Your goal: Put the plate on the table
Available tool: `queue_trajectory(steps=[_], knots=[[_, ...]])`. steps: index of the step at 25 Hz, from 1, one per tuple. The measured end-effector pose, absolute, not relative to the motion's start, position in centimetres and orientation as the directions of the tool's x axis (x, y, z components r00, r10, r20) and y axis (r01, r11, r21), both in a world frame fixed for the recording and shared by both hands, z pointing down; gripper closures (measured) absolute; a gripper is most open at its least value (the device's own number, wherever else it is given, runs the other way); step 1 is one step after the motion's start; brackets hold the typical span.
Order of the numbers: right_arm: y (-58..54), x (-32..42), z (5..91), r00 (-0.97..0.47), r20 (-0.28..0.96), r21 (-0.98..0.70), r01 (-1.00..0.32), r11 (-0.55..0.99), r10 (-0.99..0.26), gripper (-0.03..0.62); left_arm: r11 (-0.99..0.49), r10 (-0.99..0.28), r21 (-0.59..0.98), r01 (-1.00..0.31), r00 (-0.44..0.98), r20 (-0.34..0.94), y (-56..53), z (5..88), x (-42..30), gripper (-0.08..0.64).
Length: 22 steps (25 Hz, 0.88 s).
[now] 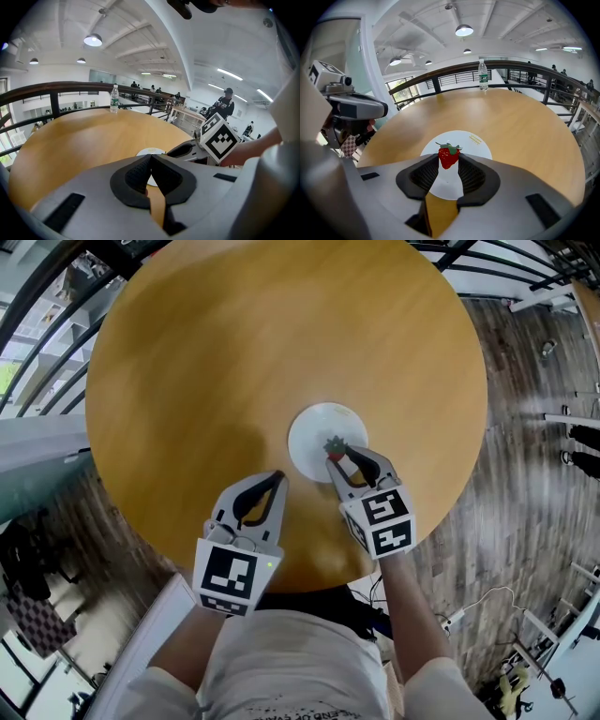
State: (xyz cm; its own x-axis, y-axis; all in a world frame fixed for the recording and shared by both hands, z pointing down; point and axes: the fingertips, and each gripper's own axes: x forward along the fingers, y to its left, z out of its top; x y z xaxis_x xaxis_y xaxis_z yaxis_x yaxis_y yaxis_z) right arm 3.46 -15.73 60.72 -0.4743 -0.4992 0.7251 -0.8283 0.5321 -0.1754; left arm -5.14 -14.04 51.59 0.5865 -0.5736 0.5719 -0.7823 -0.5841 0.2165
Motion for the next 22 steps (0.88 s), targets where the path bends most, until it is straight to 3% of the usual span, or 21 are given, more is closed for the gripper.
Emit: queue_trajectory(steps=[22], knots=[[-16.3, 3.4, 63.7, -0.400, 0.801, -0.060, -0.794, 0.605, -0.446, 0.448, -0.530, -0.568, 0.251, -0.810, 0.559, 0.604, -14.2, 53.7, -6.3, 0.535]])
